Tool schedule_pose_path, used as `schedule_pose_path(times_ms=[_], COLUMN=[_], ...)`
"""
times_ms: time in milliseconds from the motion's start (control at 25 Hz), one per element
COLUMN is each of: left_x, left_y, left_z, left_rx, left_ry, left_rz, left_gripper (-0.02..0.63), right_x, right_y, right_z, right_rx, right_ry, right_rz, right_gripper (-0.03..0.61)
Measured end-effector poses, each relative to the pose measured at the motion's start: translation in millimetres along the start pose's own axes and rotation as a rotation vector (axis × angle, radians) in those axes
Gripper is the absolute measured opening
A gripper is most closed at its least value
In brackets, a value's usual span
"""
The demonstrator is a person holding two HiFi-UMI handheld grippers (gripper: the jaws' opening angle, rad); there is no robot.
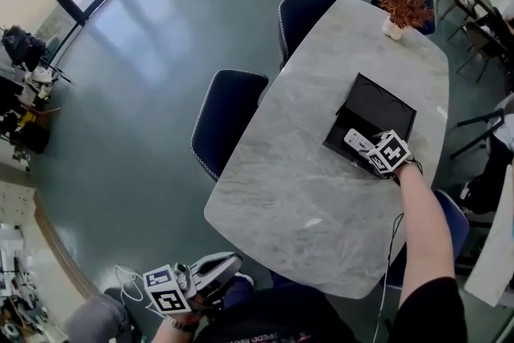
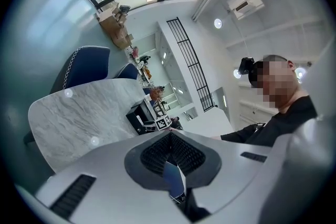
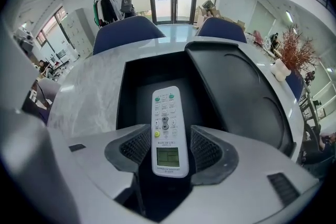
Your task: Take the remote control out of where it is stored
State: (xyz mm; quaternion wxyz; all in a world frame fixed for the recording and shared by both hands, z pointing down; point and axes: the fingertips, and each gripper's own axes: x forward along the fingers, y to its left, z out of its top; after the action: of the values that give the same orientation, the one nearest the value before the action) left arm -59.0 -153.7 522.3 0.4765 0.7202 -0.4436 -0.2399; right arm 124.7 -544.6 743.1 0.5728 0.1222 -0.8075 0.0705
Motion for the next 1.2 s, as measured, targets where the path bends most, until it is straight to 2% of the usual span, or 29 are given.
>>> schedule_pose_path(times_ms=[280,480,1200], left_x=[0,-1,-1], left_y=[4,2,5], left_z=[-5,-6,-9], left_rx=[-0.012,-0.018,-0.019], left_ry=[-0.009,-0.014,-0.016], left_rz=[0.008,0.014,0.02], left_gripper=[0.008,0.008,0.008], right_x=[7,11,23], right_y=[5,1,3], right_z=[2,4,5], right_rx=[-0.038,-0.066,-0.05], right_ry=[0.025,0.05,0.059], right_rz=[0.028,0.015,0.024], right_gripper=[0.224,0.224,0.225])
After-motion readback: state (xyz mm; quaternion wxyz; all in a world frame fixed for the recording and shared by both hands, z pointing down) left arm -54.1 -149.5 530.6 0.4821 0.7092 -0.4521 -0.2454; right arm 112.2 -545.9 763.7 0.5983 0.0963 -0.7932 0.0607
